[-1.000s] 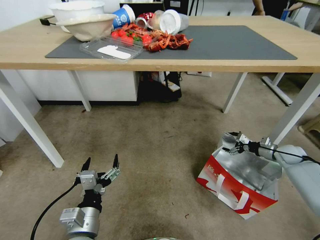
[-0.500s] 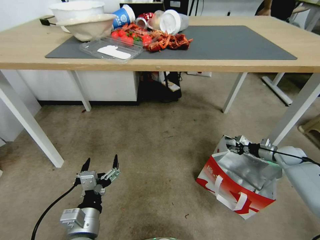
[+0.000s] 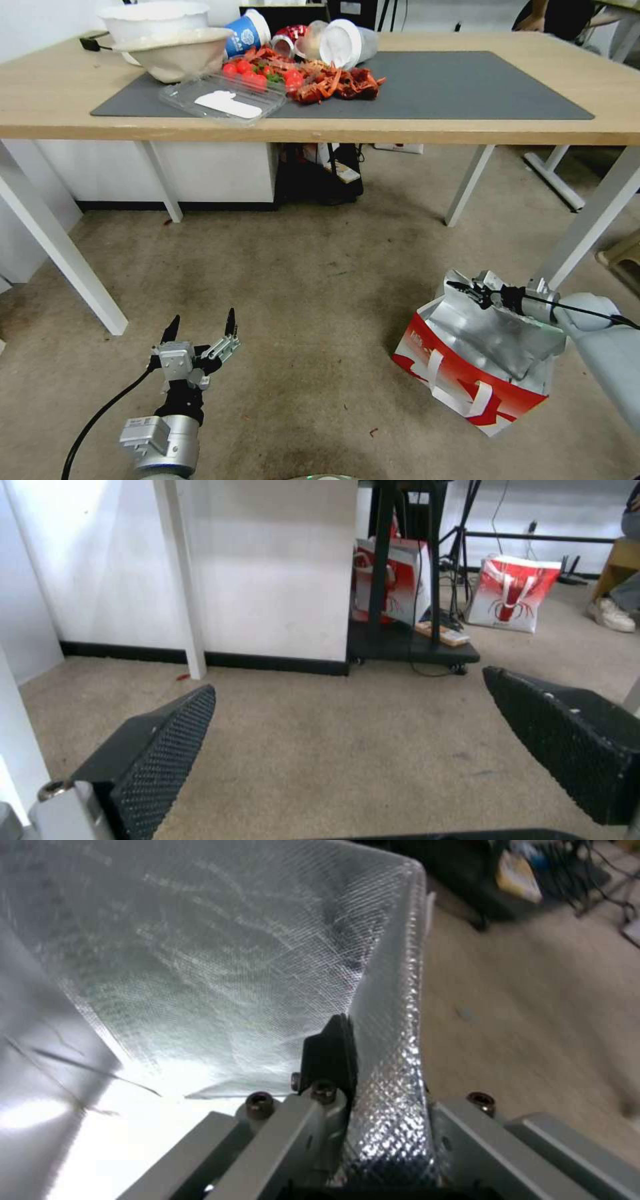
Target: Pick up the food delivery bag from the floor and place it on the table.
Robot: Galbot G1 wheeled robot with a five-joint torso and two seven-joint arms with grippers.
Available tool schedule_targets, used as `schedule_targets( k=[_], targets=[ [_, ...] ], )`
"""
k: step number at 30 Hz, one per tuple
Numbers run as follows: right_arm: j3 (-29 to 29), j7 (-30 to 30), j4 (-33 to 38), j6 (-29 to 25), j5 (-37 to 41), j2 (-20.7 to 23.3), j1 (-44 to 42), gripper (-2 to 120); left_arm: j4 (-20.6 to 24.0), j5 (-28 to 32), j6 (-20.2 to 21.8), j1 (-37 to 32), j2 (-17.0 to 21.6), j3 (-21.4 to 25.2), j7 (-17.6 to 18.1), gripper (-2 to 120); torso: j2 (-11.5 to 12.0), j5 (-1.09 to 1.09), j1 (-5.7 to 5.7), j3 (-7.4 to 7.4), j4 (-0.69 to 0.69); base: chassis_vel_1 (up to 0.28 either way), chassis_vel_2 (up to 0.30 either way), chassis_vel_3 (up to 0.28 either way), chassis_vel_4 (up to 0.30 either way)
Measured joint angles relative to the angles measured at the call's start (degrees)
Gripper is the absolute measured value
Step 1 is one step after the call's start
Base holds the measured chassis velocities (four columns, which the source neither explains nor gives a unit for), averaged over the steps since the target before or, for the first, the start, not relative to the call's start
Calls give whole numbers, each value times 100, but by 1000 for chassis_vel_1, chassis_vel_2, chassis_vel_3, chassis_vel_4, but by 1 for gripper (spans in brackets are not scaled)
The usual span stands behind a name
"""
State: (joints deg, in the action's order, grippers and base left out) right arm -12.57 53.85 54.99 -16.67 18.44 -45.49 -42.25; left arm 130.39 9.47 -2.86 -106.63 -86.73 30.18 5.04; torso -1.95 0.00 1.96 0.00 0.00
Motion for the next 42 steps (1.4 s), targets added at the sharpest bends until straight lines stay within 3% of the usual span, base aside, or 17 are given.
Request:
schedule_targets(
  k=[3, 10, 25, 26, 28, 31, 37, 39, 40, 42],
  targets=[
    [-140, 361, 370, 150, 673, 99, -323, 0, 63, 34, 1, -38, 13, 30, -51, 100, 0, 1, 0, 0, 0, 0, 0, 0, 0],
    [-671, 769, 1411, 429, 1330, 289, -1257, 0, 122, 69, -34, -52, 28, 42, -71, 100, 0, 1, 0, 0, -2, 0, 0, 0, 0],
    [-972, 854, 2101, 600, 1737, 401, -1725, 0, 133, 33, -39, -58, 35, 38, -74, 100, 0, 0, 0, 0, -1, 0, 0, 0, 0],
    [-1192, 941, 2767, 794, 2093, 540, -2005, 0, 197, 117, -2, -52, 39, 17, -69, 100, 0, 0, -1, 0, 1, 0, 0, 0, 0],
    [-1218, 958, 2882, 839, 2162, 565, -2039, 0, 219, 146, 26, -53, 41, 12, -66, 100, 0, 0, 0, 0, 0, 0, 0, 0, 0],
    [-1357, 1024, 3610, 1185, 2659, 718, -2189, 0, 357, 356, 168, -38, 55, -15, 1, 100, 0, 0, 0, 0, 0, 0, 0, 0, 0],
    [-1482, 1194, 4122, 1642, 3244, 742, -2275, 0, 383, 465, 181, -13, 81, -3, 113, 100, 0, -1, 0, 0, 1, 0, 0, 0, 0],
    [-1575, 1471, 4252, 1948, 3581, 698, -2354, 0, 337, 460, 140, 3, 74, 28, 112, 100, -1, 0, 0, 0, 1, 0, 0, 0, 0],
    [-1653, 1988, 4314, 2401, 3941, 676, -2400, 0, 331, 471, 155, 11, 75, 38, 135, 100, -1, 0, 0, 0, 0, 0, 0, 0, 0],
    [-1672, 2083, 4360, 2506, 4086, 657, -2433, 0, 344, 478, 174, 13, 67, 39, 149, 100, -1, 0, 0, 0, 0, 0, 0, 0, 0]
  ],
)
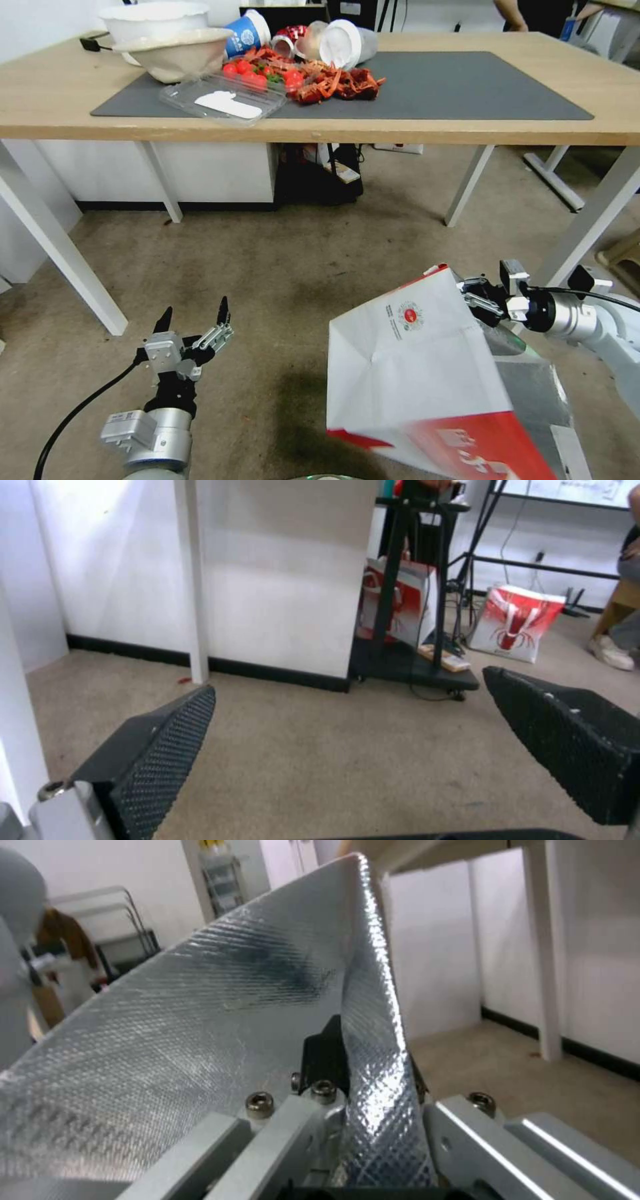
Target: Pick up the food delivery bag from the floor and place it on the table.
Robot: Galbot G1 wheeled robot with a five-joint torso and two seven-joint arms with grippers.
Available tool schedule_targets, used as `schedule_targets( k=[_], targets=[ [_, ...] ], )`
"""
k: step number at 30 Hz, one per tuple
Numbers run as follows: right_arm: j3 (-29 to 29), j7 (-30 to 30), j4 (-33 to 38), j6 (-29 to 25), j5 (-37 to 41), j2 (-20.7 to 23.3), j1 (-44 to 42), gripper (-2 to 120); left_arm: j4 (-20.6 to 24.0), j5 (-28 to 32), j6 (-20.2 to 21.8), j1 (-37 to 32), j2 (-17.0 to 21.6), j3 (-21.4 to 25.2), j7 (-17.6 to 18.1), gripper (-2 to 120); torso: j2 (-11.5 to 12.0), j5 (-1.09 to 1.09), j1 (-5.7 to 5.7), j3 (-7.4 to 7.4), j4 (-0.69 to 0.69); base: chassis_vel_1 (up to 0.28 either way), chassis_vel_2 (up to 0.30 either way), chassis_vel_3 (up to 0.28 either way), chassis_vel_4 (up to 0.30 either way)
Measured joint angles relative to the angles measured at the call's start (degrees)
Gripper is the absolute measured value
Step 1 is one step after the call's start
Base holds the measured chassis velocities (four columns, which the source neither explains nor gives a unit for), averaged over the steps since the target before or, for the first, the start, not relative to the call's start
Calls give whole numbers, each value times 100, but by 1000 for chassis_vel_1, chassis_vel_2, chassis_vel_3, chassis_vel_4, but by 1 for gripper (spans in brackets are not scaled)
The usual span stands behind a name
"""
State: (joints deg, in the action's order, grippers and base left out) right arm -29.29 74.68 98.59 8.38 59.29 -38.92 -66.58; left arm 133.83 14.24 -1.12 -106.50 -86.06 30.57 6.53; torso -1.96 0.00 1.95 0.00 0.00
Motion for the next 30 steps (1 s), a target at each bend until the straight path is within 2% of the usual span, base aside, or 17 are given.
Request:
schedule_targets(
  k=[3, 9, 30],
  targets=[
    [-25, 26, 100, 119, 211, -49, -54, 0, 59, 40, 104, 5, -19, -2, 121, 100, 0, 0, 0, 0, 0, 0, 0, 0, 0],
    [-64, 67, 253, 233, 376, -121, -146, 0, 136, 97, 203, -11, -21, 57, 57, 100, 0, 0, 0, 0, 0, 0, 0, 0, 0],
    [-192, 194, 466, 302, 408, -196, -308, 0, 186, 267, 49, 11, -33, 73, -100, 100, 0, 0, 0, 0, 0, 0, 0, 0, 0]
  ],
)
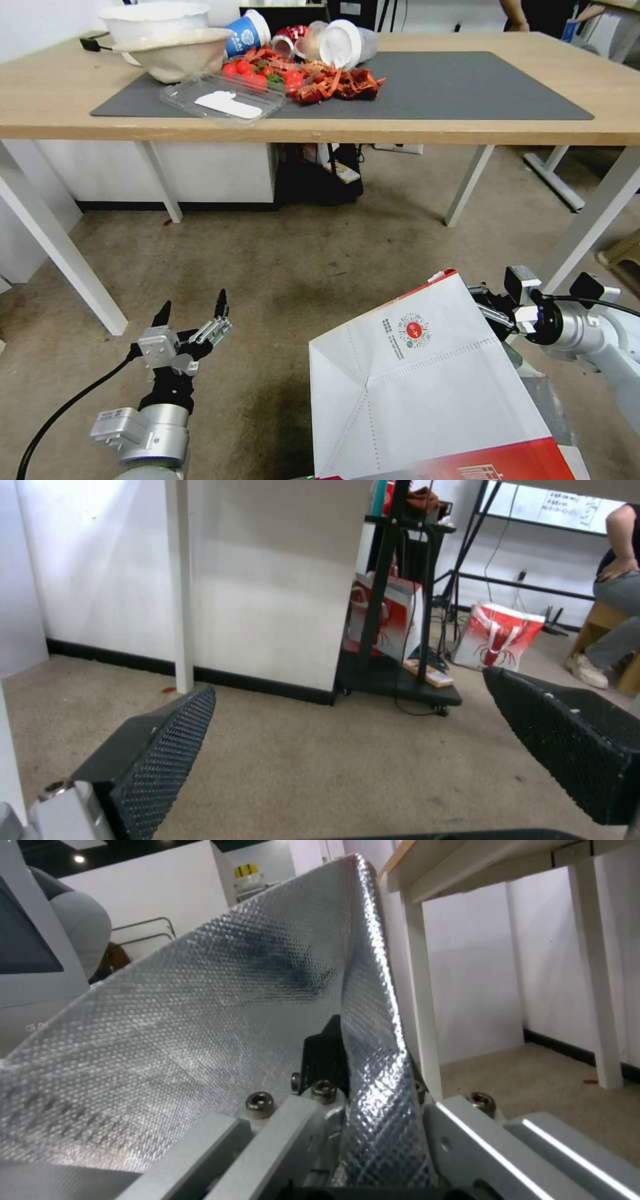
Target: Pick up the food delivery bag from the floor and place it on the table.
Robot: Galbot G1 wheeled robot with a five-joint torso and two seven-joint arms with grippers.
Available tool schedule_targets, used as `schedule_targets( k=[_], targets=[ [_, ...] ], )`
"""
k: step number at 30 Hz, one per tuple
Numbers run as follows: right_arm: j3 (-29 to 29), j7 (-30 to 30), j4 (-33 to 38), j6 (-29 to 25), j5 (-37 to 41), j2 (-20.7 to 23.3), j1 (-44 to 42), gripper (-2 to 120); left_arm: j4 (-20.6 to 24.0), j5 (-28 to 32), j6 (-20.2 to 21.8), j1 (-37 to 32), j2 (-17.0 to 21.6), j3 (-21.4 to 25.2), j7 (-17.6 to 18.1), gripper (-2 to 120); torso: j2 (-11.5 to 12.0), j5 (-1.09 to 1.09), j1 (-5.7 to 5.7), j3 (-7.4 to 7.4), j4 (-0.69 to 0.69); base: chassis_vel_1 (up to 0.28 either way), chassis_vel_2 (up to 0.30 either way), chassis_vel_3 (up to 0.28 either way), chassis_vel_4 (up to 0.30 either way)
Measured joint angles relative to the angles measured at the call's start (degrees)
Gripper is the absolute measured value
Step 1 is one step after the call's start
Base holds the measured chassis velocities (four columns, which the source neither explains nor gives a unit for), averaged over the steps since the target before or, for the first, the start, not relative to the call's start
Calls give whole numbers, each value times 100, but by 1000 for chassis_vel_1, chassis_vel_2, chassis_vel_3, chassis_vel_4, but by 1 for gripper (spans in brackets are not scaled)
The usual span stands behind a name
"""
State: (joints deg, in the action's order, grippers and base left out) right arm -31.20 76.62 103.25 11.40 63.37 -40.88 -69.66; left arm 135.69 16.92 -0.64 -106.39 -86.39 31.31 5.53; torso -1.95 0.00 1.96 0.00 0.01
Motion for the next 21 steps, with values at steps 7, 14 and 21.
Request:
schedule_targets(
  k=[7, 14, 21],
  targets=[
    [15, -23, 29, 2, -1, -29, 5, 0, -58, 54, -3, 20, -9, -16, -46, 100, 0, -1, 0, 0, 0, 0, 0, 0, 0],
    [17, -29, 71, 2, -13, -66, -29, 0, -90, 156, -113, 57, -21, -30, -89, 100, 0, 0, 0, 0, 0, 0, 0, 0, 0],
    [19, -49, 128, 2, -15, -96, -64, 0, -123, 172, -220, 83, -22, -14, -132, 100, -11, 0, 6, 2, -1, 0, 0, 0, 0]
  ],
)
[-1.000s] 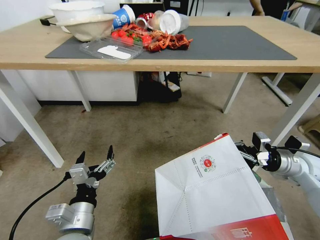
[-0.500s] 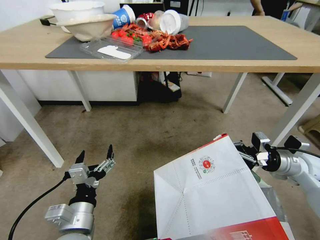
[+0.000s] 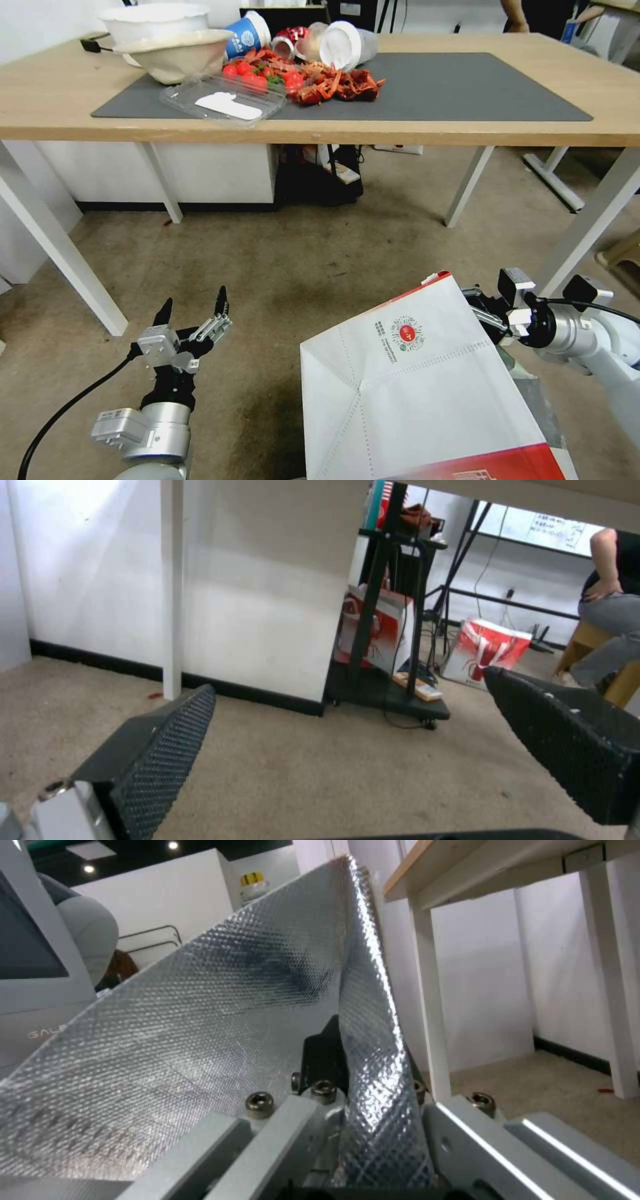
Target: Pick up the food delivery bag from the floor and place it on the table.
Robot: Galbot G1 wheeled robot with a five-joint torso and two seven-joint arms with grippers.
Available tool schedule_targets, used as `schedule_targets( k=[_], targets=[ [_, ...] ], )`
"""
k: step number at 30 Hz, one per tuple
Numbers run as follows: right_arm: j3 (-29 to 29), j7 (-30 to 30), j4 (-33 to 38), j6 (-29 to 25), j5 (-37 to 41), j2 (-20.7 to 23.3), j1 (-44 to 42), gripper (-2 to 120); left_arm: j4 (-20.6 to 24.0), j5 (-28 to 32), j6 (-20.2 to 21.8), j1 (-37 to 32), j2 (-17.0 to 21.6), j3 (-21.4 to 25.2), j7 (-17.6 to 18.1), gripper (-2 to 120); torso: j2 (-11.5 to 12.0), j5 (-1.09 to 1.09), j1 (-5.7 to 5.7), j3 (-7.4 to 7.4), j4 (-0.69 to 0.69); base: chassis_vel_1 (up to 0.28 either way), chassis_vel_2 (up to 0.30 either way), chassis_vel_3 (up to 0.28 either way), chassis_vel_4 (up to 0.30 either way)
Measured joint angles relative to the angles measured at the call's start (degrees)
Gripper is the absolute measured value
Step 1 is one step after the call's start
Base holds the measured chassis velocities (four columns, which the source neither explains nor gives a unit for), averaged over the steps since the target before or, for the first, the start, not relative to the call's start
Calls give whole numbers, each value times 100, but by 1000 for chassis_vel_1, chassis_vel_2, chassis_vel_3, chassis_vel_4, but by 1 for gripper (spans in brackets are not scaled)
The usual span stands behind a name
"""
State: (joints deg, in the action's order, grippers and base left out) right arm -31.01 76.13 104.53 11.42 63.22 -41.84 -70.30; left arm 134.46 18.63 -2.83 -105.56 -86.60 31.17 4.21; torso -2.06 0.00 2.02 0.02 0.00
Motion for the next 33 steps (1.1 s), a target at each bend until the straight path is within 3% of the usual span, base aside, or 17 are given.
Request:
schedule_targets(
  k=[8, 20, 33],
  targets=[
    [18, -29, 45, 5, -7, -54, -24, 0, -26, 29, -6, 14, 1, 3, -1, 100, -50, 0, -1, 52, 0, 0, 0, 0, 0],
    [0, -18, 54, 14, -49, -101, -48, 0, -21, -21, 31, 4, 16, 1, 18, 100, -466, 0, 14, 451, 0, 0, 0, 0, 0],
    [-1, -18, 44, 9, -75, -94, -21, 0, 25, -86, 38, -22, -3, -3, 65, 100, -868, 0, 95, 774, 0, 0, 0, 0, 0]
  ],
)
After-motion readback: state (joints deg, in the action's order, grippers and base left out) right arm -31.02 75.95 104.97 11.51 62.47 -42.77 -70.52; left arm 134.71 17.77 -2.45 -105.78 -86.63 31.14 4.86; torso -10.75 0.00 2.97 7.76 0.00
